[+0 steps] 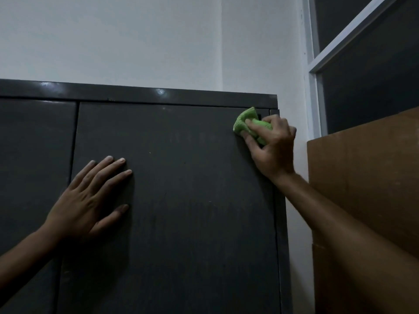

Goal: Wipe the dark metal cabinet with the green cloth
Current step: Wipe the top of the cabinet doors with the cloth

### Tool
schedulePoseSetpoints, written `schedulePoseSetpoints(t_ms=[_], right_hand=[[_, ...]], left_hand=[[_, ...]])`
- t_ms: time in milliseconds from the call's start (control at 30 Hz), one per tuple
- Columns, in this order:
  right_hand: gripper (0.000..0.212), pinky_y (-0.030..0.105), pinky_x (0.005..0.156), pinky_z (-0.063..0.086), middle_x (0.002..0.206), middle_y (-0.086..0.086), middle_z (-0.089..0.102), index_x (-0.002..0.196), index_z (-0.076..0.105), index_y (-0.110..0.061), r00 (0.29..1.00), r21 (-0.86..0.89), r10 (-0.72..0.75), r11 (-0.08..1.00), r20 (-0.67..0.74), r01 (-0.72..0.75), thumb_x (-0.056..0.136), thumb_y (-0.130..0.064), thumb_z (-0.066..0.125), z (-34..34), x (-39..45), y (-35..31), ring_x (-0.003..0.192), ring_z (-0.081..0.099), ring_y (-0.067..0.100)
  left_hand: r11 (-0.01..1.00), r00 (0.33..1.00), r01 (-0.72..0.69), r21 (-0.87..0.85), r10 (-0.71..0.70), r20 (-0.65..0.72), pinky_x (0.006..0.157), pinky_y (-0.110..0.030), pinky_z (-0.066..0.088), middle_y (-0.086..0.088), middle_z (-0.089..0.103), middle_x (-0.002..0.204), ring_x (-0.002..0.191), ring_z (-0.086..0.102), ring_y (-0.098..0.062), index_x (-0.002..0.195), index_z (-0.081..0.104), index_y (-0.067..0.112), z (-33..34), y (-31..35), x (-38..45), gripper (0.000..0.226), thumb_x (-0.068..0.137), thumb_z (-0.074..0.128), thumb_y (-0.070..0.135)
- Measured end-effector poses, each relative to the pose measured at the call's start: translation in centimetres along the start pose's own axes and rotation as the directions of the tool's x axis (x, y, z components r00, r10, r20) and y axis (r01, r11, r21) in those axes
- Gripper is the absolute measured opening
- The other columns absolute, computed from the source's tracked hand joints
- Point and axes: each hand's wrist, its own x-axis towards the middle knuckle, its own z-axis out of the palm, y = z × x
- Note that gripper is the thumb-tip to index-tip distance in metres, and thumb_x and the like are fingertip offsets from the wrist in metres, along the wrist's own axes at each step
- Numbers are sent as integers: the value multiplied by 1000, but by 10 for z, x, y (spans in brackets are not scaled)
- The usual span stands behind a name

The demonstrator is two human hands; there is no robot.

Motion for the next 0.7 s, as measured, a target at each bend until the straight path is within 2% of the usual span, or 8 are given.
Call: schedulePoseSetpoints(t_ms=[133, 200, 333, 400, 500, 567, 633, 700], right_hand=[[33, 43, 77, 40, 102, 13, 60, 121, 68, -23, 905, 69, -381, 925, 189, 375, 95, -41, 61, -13, -53, 0, 89, 53, 28], [33, 44, 76, 42, 101, 16, 61, 121, 69, -21, 867, 56, -438, 897, 238, 438, 95, -40, 60, -20, -45, 12, 87, 55, 30], [30, 46, 76, 43, 99, 13, 60, 115, 73, -22, 997, -23, -63, 998, 39, 64, 91, -37, 66, -6, 2, 3, 89, 55, 31], [29, 44, 76, 42, 100, 13, 60, 116, 72, -23, 999, 1, -48, 999, 15, 48, 91, -36, 65, 3, -9, -14, 90, 55, 32], [30, 43, 78, 42, 103, 14, 62, 118, 72, -22, 860, 78, -464, 885, 211, 458, 94, -38, 61, -3, -49, -20, 90, 56, 29], [32, 44, 77, 45, 104, 17, 64, 120, 71, -21, 753, 94, -587, 803, 297, 589, 95, -38, 59, -12, -42, -8, 88, 57, 30], [32, 49, 74, 47, 102, 19, 63, 119, 71, -19, 857, 30, -460, 884, 233, 467, 94, -35, 61, -11, -16, -4, 86, 58, 34], [29, 49, 73, 46, 99, 16, 60, 117, 72, -20, 984, -29, -149, 988, 93, 152, 91, -33, 66, -5, 4, -14, 87, 56, 34]], left_hand=[[1000, 1000, -3, 3, 3, 7, 125, -50, 12, -13, 26, 163, 153, 19, -30, 153, 35, 13, -1, 2, 1, 75, 98, 28, 64], [1000, 1000, 1, 3, -1, 13, 125, -50, 12, -13, 26, 163, 153, 18, -30, 152, 36, 12, -2, 3, 2, 76, 98, 27, 64], [1000, 1000, 1, 2, -1, 8, 125, -48, 10, -12, 25, 163, 153, 17, -29, 152, 36, 12, -2, 3, 1, 76, 98, 27, 64], [1000, 1000, 0, 0, 0, -1, 125, -49, 12, -12, 25, 163, 153, 18, -29, 152, 36, 12, -3, 3, 1, 75, 98, 28, 63], [1000, 1000, -5, -3, 5, -6, 124, -50, 13, -12, 26, 163, 153, 18, -29, 152, 37, 13, -3, 4, 1, 74, 98, 29, 63], [1000, 1000, -9, 0, 9, -3, 125, -49, 12, -13, 26, 163, 153, 18, -29, 152, 36, 12, -4, 5, 2, 74, 98, 28, 63], [1000, 1000, -2, 0, 2, 1, 125, -49, 12, -14, 27, 162, 153, 18, -30, 152, 37, 11, -5, 5, 2, 75, 98, 27, 63], [1000, 1000, -2, -6, 2, -9, 124, -50, 13, -14, 28, 162, 153, 18, -30, 151, 38, 11, -5, 6, 1, 74, 98, 29, 61]])
